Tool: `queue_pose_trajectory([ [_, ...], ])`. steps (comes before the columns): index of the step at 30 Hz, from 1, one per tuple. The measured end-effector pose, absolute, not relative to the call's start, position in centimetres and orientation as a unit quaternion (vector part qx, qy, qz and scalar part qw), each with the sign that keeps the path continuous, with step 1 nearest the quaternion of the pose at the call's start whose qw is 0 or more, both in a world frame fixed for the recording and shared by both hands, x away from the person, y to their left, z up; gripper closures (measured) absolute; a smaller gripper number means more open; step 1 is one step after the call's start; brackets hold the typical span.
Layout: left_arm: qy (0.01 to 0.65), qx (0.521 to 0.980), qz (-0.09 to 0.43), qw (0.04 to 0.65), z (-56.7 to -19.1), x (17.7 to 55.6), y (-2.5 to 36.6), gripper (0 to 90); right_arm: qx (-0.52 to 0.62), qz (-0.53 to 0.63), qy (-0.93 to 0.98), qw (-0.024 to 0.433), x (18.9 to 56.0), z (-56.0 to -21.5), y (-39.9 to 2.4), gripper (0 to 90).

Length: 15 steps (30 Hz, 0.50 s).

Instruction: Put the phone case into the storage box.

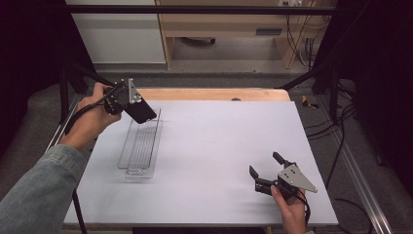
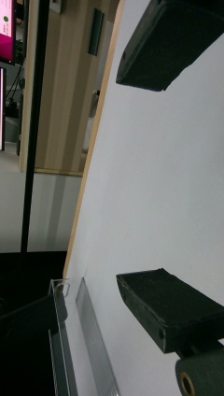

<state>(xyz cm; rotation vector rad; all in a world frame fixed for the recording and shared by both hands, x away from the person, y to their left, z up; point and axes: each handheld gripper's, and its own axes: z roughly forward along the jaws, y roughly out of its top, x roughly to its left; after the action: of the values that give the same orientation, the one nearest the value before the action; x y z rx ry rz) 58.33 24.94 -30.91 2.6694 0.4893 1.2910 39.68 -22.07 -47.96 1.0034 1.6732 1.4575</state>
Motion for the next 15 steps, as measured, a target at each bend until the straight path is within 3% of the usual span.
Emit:
queue_pose_trajectory([
  [15,0.140,0.880,0.449,0.062,-31.90,58.60,24.63,85.0,0.389,0.564,0.642,0.345,39.49,-48.11,-22.47,5.0],
])
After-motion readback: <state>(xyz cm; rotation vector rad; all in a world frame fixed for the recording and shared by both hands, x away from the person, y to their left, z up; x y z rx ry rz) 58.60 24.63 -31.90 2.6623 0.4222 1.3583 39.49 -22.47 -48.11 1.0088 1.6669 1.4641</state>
